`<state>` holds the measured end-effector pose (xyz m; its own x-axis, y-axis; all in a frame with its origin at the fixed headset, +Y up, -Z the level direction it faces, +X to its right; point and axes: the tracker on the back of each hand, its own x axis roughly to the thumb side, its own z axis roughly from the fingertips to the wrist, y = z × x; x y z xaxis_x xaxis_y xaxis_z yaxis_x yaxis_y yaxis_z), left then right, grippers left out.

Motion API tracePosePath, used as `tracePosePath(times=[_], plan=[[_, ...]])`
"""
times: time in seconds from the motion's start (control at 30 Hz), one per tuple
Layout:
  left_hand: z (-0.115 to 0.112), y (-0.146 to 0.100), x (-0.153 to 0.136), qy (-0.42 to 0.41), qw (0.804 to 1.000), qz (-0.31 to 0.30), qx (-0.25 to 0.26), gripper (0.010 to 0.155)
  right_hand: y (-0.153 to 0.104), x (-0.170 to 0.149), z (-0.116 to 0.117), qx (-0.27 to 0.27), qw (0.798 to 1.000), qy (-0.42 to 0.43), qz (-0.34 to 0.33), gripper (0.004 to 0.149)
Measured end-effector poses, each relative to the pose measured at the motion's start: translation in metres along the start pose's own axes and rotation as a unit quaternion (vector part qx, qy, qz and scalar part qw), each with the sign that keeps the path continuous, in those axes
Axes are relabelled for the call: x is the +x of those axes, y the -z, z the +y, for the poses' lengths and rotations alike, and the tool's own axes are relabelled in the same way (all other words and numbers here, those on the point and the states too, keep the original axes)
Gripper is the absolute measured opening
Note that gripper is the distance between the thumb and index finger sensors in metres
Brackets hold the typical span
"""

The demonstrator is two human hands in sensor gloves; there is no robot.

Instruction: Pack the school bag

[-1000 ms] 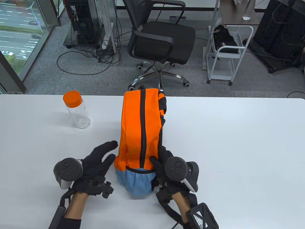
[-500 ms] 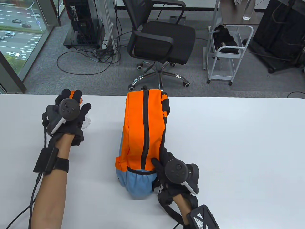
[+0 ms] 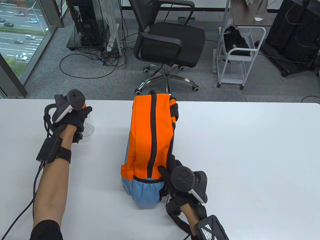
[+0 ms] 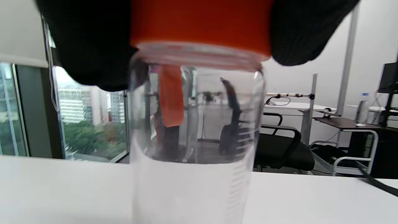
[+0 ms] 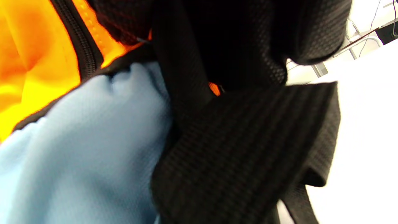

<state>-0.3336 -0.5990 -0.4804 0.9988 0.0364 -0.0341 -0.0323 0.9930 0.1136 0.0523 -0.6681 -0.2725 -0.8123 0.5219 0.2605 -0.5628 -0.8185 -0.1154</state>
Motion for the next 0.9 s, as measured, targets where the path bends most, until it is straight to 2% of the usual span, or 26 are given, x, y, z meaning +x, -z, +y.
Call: tracePosePath(times=[0.13, 0.17, 0.33, 0.47, 0.6, 0.7, 0.73, 0.8, 0.83, 0.87, 0.9], plan=[[0.047, -0.07, 0.017, -0.055, 0.992, -0.059, 0.092, 0.078, 0.004, 0.006, 0.002, 0.018, 1.0, -0.015, 0.002, 0.067], [0.057, -0.084, 0.02, -0.058, 0.991, -0.07, 0.102, 0.078, 0.005, 0.007, 0.001, 0.026, 1.0, -0.018, 0.005, 0.068], [0.112, -0.19, 0.046, -0.104, 0.965, -0.149, 0.19, 0.078, 0.008, 0.01, -0.001, 0.055, 0.998, -0.024, -0.008, 0.075], [0.145, -0.246, 0.065, -0.158, 0.948, -0.204, 0.186, 0.077, 0.012, 0.01, -0.005, 0.088, 0.996, 0.018, -0.013, 0.077], [0.154, -0.272, 0.098, -0.229, 0.918, -0.258, 0.195, 0.079, 0.013, 0.008, -0.004, 0.097, 0.992, 0.073, -0.021, 0.076], [0.144, -0.268, 0.122, -0.228, 0.914, -0.263, 0.21, 0.079, 0.007, 0.009, -0.011, 0.125, 0.991, 0.055, -0.012, 0.076], [0.138, -0.264, 0.129, -0.209, 0.916, -0.258, 0.223, 0.078, 0.0, 0.011, -0.018, 0.126, 0.992, 0.024, 0.004, 0.074], [0.128, -0.259, 0.139, -0.164, 0.922, -0.25, 0.245, 0.078, -0.017, 0.019, -0.036, 0.051, 0.998, -0.047, 0.003, 0.063], [0.124, -0.258, 0.142, -0.148, 0.921, -0.248, 0.26, 0.077, -0.029, 0.026, -0.043, -0.005, 0.997, -0.063, -0.035, 0.051], [0.122, -0.258, 0.144, -0.154, 0.918, -0.249, 0.267, 0.077, -0.036, 0.03, -0.043, -0.031, 0.996, -0.056, -0.063, 0.047], [0.12, -0.257, 0.147, -0.167, 0.916, -0.25, 0.267, 0.077, -0.039, 0.035, -0.037, -0.02, 0.993, -0.039, -0.105, 0.044]])
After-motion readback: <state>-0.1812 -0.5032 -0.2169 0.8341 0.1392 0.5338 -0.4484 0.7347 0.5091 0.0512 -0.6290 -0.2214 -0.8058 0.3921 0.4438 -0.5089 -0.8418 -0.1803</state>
